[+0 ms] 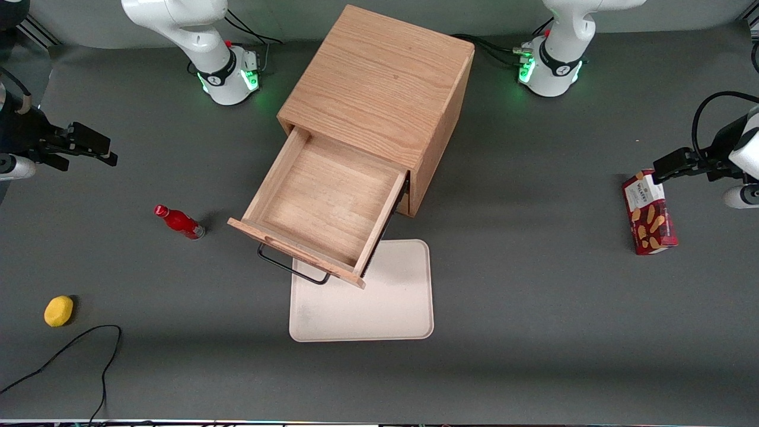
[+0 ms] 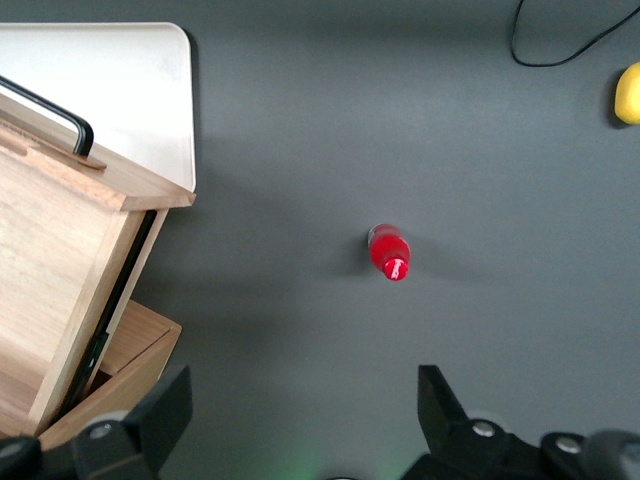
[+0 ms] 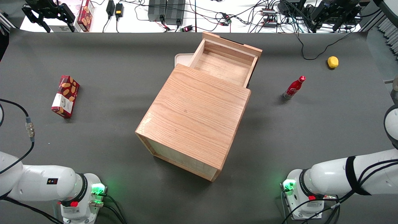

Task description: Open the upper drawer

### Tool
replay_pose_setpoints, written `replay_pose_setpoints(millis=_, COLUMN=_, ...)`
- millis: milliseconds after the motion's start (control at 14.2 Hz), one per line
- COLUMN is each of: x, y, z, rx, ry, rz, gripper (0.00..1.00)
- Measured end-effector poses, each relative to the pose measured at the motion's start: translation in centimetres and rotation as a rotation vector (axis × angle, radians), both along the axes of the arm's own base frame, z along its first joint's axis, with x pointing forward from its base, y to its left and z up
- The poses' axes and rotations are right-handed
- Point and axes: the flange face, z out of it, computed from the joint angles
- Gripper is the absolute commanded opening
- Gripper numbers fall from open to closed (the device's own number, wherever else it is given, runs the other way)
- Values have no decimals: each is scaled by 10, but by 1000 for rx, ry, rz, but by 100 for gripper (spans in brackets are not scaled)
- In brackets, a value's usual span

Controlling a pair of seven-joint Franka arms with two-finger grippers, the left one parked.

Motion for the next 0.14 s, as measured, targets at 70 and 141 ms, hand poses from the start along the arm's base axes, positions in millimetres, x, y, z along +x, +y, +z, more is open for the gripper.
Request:
replay_pose_setpoints(millis=70, x=2, y=-5, z=-1, rx=0, ry=4, rz=-8, gripper=100)
replay_pose_setpoints(millis=141, x=3, y=-9, z=-2, rx=0, ry=11, rz=-14, gripper=100)
